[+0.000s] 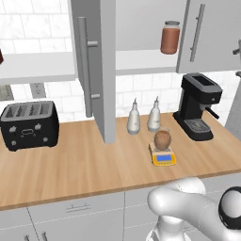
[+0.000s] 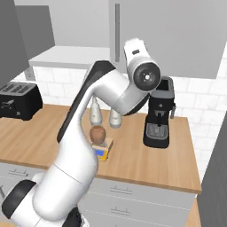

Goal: Pick the honey bottle and place it on the digital scale for weighing, and close the cabinet.

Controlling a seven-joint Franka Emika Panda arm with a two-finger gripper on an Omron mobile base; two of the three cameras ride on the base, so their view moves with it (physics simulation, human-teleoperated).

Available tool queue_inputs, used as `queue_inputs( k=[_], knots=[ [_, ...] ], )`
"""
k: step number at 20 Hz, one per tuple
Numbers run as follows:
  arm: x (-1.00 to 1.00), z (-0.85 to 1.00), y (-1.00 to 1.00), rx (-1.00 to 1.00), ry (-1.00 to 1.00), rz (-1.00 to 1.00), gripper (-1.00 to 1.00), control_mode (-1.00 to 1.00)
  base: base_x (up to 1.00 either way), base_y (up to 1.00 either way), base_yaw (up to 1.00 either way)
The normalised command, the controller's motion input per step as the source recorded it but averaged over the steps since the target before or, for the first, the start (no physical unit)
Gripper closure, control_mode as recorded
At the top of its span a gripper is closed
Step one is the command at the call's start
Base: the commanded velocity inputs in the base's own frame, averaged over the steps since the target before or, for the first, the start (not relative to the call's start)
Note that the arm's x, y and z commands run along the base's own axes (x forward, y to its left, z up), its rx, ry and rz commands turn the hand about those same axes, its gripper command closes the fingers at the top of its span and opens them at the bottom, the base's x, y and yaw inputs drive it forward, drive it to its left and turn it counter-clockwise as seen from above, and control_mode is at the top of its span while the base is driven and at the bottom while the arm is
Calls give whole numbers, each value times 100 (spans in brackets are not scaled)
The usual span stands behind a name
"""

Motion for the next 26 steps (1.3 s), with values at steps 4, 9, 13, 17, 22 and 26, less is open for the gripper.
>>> queue_inputs(
  k=[4,9,13,17,22,26],
  knots=[
    [-100,0,5,0,-7,0,-100,-100,0,0,0],
    [-74,0,34,0,-7,-2,-100,-100,0,0,0],
    [-74,0,20,0,-10,0,-100,-100,0,0,0],
    [-93,0,39,0,-13,0,-100,-100,0,0,0],
    [-100,-11,96,0,-20,-2,-100,-100,0,0,0],
    [-91,-14,100,-1,-29,-13,-100,-100,0,0,0]
  ],
)
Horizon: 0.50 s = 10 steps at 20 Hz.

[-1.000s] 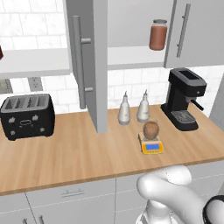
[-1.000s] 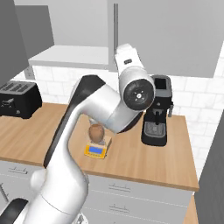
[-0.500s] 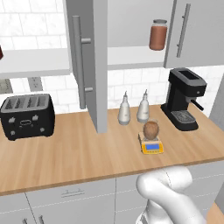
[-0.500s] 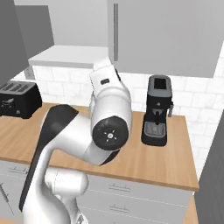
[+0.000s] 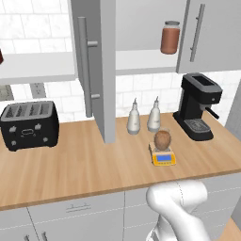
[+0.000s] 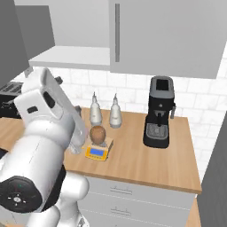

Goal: Pick the honey bottle and place it on the digital scale for weighing, and close the cabinet.

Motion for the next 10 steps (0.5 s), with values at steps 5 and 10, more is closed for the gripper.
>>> queue_inputs(
  k=[5,10],
  knots=[
    [-70,-1,100,-2,-31,-21,-100,-100,0,0,0],
    [-49,-4,100,0,-22,-20,-100,-100,0,0,0]
  ],
)
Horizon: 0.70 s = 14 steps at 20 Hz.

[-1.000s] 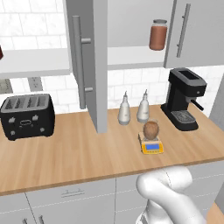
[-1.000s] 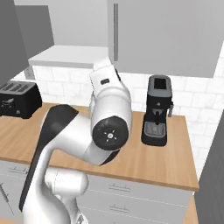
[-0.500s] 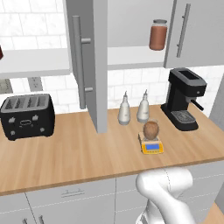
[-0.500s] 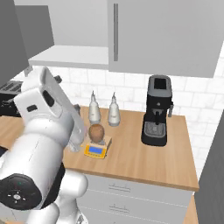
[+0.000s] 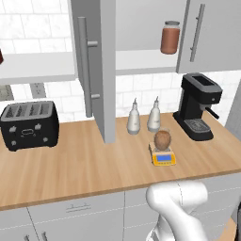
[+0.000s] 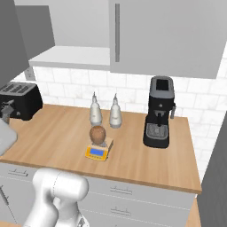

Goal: Pick the honey bottle and place it on the digital scale for weighing, and close the cabinet.

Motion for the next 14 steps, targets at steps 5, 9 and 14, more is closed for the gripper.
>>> queue_inputs(
  k=[5,9,14],
  knots=[
    [-15,-37,100,0,-15,-17,-100,-100,0,0,0],
    [-11,-43,100,0,-17,-17,-100,-100,0,0,0],
    [-51,-21,100,0,-25,-20,-100,-100,0,0,0]
  ],
)
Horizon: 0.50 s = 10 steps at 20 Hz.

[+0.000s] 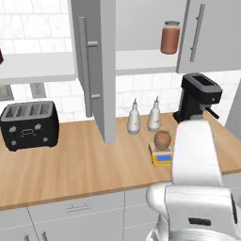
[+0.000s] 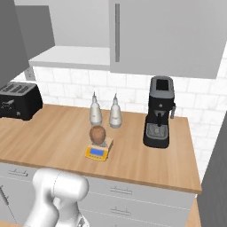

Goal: Pick the honey bottle and place it on the digital scale for weighing, and close the cabinet.

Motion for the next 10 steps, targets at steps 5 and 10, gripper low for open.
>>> queue_inputs(
  k=[5,10],
  knots=[
    [-54,-32,100,1,-24,-22,-100,-100,0,0,0],
    [5,-47,100,1,-17,-16,-100,-100,0,0,0]
  ],
)
